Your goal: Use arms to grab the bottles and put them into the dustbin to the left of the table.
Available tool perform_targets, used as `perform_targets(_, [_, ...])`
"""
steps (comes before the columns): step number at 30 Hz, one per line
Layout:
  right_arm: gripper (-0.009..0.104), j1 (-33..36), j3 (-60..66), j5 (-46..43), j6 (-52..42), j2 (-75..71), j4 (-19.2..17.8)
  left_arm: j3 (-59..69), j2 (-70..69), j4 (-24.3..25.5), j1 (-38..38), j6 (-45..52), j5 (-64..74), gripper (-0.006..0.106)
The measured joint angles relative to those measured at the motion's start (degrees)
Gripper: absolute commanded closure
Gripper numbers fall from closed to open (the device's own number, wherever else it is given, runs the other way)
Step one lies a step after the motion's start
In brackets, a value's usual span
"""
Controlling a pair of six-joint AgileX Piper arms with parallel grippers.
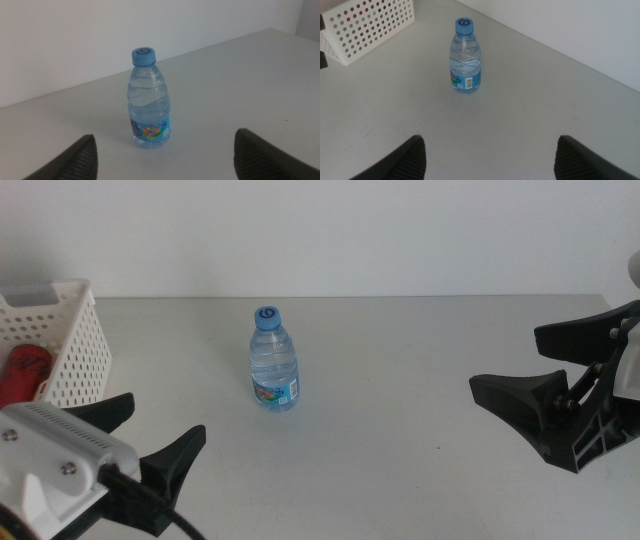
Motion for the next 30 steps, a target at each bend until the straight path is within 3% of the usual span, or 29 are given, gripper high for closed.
perform_targets(14, [0.03, 0.0, 0.0, 0.0, 0.0, 0.0, 0.0, -14.2, 28.3, 1.5, 0.8, -2.9, -6.1, 0.007])
perform_targets(17, [0.03, 0.0, 0.0, 0.0, 0.0, 0.0, 0.0, -17.8, 32.8, 4.8, 2.7, -4.4, -6.5, 0.007])
perform_targets(25, [0.03, 0.0, 0.0, 0.0, -0.1, 0.0, 0.0, -26.0, 45.6, 19.3, 7.9, -14.7, -12.7, 0.007])
perform_targets(30, [0.03, 0.0, 0.0, 0.0, -0.1, 0.0, 0.0, -30.8, 53.0, 22.1, 8.3, -17.4, -16.9, 0.007])
